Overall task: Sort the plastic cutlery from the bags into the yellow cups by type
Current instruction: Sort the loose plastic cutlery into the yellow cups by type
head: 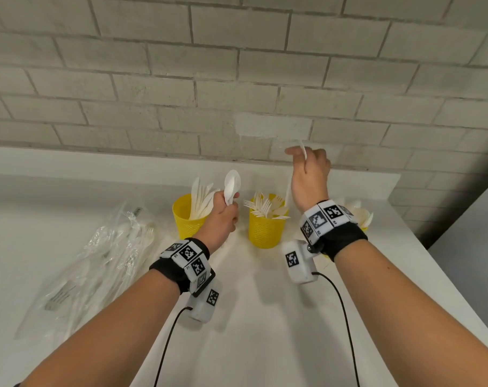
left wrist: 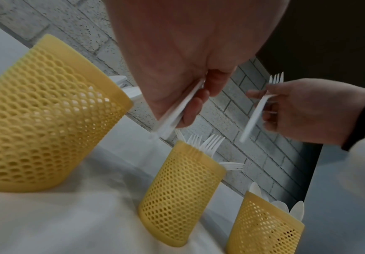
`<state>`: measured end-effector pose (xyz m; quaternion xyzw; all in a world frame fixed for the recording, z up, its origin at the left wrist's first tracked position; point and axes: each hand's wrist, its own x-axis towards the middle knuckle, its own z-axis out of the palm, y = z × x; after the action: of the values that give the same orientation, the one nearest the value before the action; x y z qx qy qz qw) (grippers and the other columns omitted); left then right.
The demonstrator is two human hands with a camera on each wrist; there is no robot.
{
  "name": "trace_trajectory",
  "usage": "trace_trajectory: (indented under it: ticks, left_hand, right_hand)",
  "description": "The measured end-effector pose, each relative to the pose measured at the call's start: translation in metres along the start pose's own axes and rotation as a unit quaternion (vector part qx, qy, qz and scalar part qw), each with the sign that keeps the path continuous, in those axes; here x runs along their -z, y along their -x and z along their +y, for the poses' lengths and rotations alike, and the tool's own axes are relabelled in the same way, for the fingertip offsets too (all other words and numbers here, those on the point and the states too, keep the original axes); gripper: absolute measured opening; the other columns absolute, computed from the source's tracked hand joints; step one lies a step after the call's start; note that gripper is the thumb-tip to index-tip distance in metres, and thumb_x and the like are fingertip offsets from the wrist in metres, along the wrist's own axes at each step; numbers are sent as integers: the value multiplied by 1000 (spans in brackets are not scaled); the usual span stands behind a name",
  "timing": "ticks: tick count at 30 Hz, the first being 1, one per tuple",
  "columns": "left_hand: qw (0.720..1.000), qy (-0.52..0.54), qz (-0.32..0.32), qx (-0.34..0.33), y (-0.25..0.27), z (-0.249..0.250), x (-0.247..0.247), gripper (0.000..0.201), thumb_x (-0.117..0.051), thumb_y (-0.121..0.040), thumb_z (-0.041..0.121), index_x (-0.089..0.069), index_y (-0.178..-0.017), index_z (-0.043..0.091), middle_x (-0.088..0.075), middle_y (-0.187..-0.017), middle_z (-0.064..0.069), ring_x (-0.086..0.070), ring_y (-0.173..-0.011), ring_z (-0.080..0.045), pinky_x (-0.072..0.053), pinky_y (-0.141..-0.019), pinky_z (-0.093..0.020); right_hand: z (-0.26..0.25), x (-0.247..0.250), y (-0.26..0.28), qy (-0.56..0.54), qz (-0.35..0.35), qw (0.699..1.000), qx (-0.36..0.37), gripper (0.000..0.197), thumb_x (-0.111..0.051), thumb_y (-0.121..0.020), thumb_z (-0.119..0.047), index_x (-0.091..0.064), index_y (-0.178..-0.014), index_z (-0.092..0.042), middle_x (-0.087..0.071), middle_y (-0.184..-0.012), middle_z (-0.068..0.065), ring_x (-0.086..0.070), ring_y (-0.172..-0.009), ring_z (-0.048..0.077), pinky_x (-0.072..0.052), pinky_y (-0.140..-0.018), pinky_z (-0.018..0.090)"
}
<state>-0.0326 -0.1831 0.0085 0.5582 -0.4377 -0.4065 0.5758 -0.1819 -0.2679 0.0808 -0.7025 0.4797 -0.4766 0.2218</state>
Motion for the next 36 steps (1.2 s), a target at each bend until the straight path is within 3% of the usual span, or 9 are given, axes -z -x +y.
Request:
trace_trajectory:
  ticks: [3, 7, 11, 16, 21, 24, 29, 33, 36]
  left_hand:
    - [1000, -7, -1, -11, -1, 2, -3, 29, -33, -94, -4, -39, -102, 23, -39, -80, 1, -34, -61, -9, -32, -50, -17]
    - [999, -41, 1, -31, -1, 4, -8, 28, -33, -93, -6, -33, -114, 12, -38, -82, 0, -35, -63, -10, -33, -54, -19]
    - [997, -61, 11, -54, -2, 6, -11, 26, -33, -94, -6, -33, -113, 11, -37, -83, -1, -35, -64, -11, -33, -58, -22]
    - [987, -127, 23, -97, -6, 9, -29, 16, -38, -98, 5, -31, -109, 14, -39, -86, 2, -39, -72, -13, -37, -63, -25]
    - [982, -112, -56, -139, -2, 31, -81, 30, -27, -102, 5, -33, -132, 1, -52, -98, 3, -54, -86, -18, -43, -65, -15]
    - [983, -128, -87, -93, -2, 36, -111, 40, -32, -102, 26, -35, -137, 6, -56, -125, -10, -57, -113, -16, -48, -92, -28]
    - [935, -309, -117, -128, -12, 28, -149, 20, -56, -93, 30, -52, -104, 13, -57, -92, -2, -54, -78, -13, -44, -71, -32]
    - [848, -493, -149, -122, -19, 7, -172, 50, -62, -86, 46, -52, -126, 19, -46, -124, -5, -41, -121, -19, -36, -102, -33]
    - [829, -528, -127, -132, -20, -8, -182, 54, -59, -87, 48, -49, -129, 16, -39, -129, -4, -36, -127, -19, -35, -105, -32]
  right_hand:
    - [-3, -5, -5, -74, -3, 997, 10, 33, -30, -102, -22, -56, -119, -11, -51, -122, 14, -48, -114, 23, -30, -90, 18]
    - [21, -23, -1, -55, -102, 988, -97, 38, -38, -99, -36, -50, -125, -11, -54, -122, 23, -59, -98, 33, -47, -96, 45]
    - [32, -16, 11, -36, -169, 969, -174, 63, -42, -92, -55, -41, -141, -15, -33, -140, 12, -48, -122, 25, -31, -108, 32]
    - [14, 1, 16, -150, -149, 974, -82, 51, -54, -86, -56, -55, -127, -25, -52, -121, 4, -50, -93, 6, -36, -84, 14]
    - [9, 10, 25, -80, -140, 987, 10, 40, -69, -73, -54, -54, -91, -21, -55, -89, 4, -50, -67, 11, -41, -61, 23]
    - [20, 31, 22, -19, -89, 996, 11, 38, -62, -83, -47, -51, -87, -11, -59, -83, 5, -55, -73, 22, -44, -65, 33]
    - [51, 85, 0, -28, -11, 999, -27, 25, -59, -90, -33, -48, -90, -10, -55, -84, 7, -51, -75, 22, -28, -57, 21]
    - [75, 116, -18, -48, 49, 996, -62, 27, -57, -91, -34, -44, -91, -10, -53, -82, 5, -55, -75, 26, -37, -57, 27]
    - [92, 123, -21, -55, 75, 993, -72, 32, -56, -92, -36, -46, -99, -7, -54, -93, 10, -56, -80, 27, -39, -62, 29]
